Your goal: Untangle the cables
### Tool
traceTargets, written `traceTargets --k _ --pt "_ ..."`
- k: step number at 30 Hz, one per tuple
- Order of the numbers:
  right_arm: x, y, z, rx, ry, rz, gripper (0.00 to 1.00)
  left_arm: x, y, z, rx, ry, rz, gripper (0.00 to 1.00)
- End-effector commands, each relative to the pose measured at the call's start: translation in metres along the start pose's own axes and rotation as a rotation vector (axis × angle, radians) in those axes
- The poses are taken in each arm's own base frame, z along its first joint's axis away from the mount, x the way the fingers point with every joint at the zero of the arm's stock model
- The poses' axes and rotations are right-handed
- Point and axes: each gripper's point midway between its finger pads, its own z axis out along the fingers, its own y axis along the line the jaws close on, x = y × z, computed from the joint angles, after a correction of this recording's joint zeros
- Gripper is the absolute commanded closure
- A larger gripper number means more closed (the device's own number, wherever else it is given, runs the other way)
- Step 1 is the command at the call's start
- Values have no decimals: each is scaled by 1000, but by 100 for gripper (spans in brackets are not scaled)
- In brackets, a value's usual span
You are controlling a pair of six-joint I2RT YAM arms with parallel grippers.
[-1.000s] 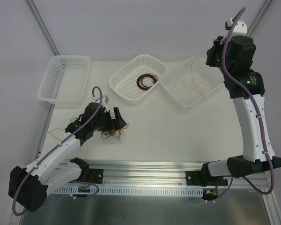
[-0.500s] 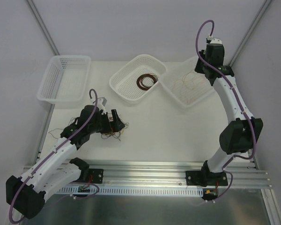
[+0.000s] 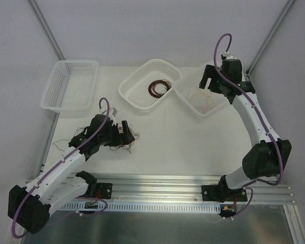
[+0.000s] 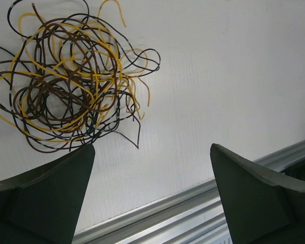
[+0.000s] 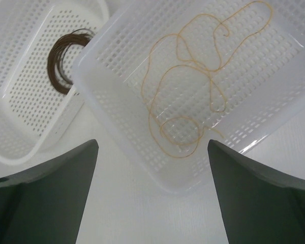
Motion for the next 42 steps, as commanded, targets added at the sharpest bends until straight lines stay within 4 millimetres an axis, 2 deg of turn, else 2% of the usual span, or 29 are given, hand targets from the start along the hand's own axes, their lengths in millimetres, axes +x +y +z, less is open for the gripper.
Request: traceTargets --k 1,2,3,4,6,7,8,9,10,13,14,15,16,19,21,23,26,28,29,32,34,36,39,40,42 --pt "15 38 -48 -147 2 -42 6 -7 12 5 -76 -5 16 2" --pt "29 51 -54 -182 23 -70 6 -8 15 6 -93 -3 16 3" --pt "49 53 -54 -192 61 -88 6 -8 17 10 -110 8 17 4" --pt "55 60 -65 -221 57 -100 6 -9 20 12 -130 10 19 5" --pt "79 77 -76 -272 85 -139 6 -11 20 16 -143 21 21 7" --pt "102 75 -73 -262 125 -149 6 -9 28 22 -181 37 22 8" --pt "112 87 -84 -303 123 -169 6 -10 30 24 -195 39 24 9" --pt "121 93 -84 -322 128 -155 6 -9 33 30 -216 58 22 12" --pt "142 92 -81 -326 164 -153 6 -8 35 32 -226 67 26 12" --pt "167 111 -90 -400 181 -128 6 -4 44 45 -266 104 43 18" --pt "183 115 -92 -413 206 -142 7 -3 45 49 -272 115 47 20" --pt "186 118 -94 -422 205 -141 7 3 48 54 -280 145 50 22" --pt "191 119 -94 -421 209 -148 7 5 47 58 -273 154 49 30" --pt "201 126 -101 -452 217 -166 7 10 38 69 -217 187 40 43" --pt "203 128 -105 -473 208 -159 7 13 29 75 -167 195 46 61" --pt "201 128 -107 -477 200 -142 7 18 8 79 -90 205 103 76" --pt "201 132 -111 -506 204 -132 8 39 -18 81 -5 253 203 89" --pt "203 139 -114 -543 216 -123 8 52 -37 83 64 277 266 90" --pt "203 142 -115 -554 221 -117 9 63 -50 81 108 299 308 91" --pt "207 148 -113 -582 234 -102 10 82 -79 79 222 319 381 91" --pt "213 147 -111 -580 244 -102 11 83 -85 76 245 305 406 85" --pt "216 147 -108 -572 256 -99 12 77 -87 71 243 271 402 75" --pt "223 149 -106 -574 279 -102 14 65 -90 57 254 204 380 54" --pt "226 150 -106 -577 287 -109 14 62 -92 53 254 188 354 41" --pt "231 152 -103 -571 309 -109 16 56 -91 42 252 142 313 33"
